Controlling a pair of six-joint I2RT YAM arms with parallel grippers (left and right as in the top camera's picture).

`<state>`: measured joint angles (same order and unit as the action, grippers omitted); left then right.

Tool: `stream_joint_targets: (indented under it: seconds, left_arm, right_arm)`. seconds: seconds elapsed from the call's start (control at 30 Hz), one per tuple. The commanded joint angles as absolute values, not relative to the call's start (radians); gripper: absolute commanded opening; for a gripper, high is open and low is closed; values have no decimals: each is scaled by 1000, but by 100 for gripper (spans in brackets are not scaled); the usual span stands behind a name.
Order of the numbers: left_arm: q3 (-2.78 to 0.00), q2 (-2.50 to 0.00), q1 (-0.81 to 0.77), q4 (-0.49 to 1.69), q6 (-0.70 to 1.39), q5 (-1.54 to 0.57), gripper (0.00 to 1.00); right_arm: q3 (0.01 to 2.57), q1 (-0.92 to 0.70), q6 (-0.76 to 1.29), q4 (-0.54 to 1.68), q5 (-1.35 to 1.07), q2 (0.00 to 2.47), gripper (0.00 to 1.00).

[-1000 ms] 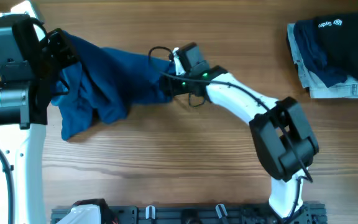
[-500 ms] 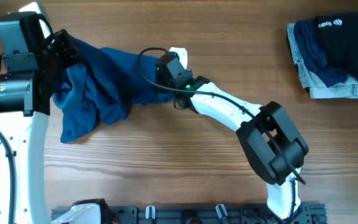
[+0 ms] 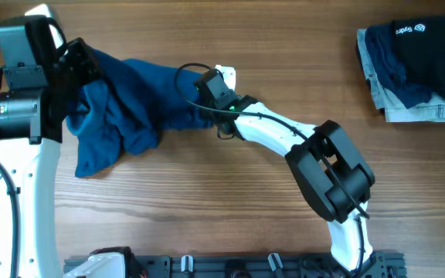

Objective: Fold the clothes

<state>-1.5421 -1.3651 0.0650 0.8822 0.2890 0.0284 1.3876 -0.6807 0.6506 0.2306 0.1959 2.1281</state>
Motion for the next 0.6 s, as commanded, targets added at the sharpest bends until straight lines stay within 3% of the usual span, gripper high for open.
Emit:
stream_joint_targets:
  seconds: [0.0,0.03,0.1,0.2,0.3,0.33,0.37,0.47,0.57]
  left_arm:
    - [-1562,-1371,70,886,265,20,4]
    - [-1562,-1371,70,891,265,20,4]
    - [-1562,-1371,70,900,265,20,4]
    - [-1562,-1371,70,908,265,20,4]
    - [-1562,-1371,70,919,265,20,4]
    - [-1562,-1371,70,926,265,20,4]
    - [-1562,-1371,70,933,265,20,4]
    - [-1562,-1371,70,942,265,20,4]
    - [-1562,-1371,70,947,265,20,4]
  right_arm:
    - [1408,-679,669,256,149,2154,28]
    - [1408,-679,685,266,148,2154,29]
    - [1408,-679,685,274,141,2154,44]
    - [1408,-679,701,274,139,2155,45]
    - [1408,-679,710,270,102,2180,27]
    - [1408,-679,711,270,90,2183,13]
    - [1409,-678,710,270,83,2182,4]
    - [1480,-654,684,363,72,2161,5]
    - [1614,-606,528,562,73,2093,4]
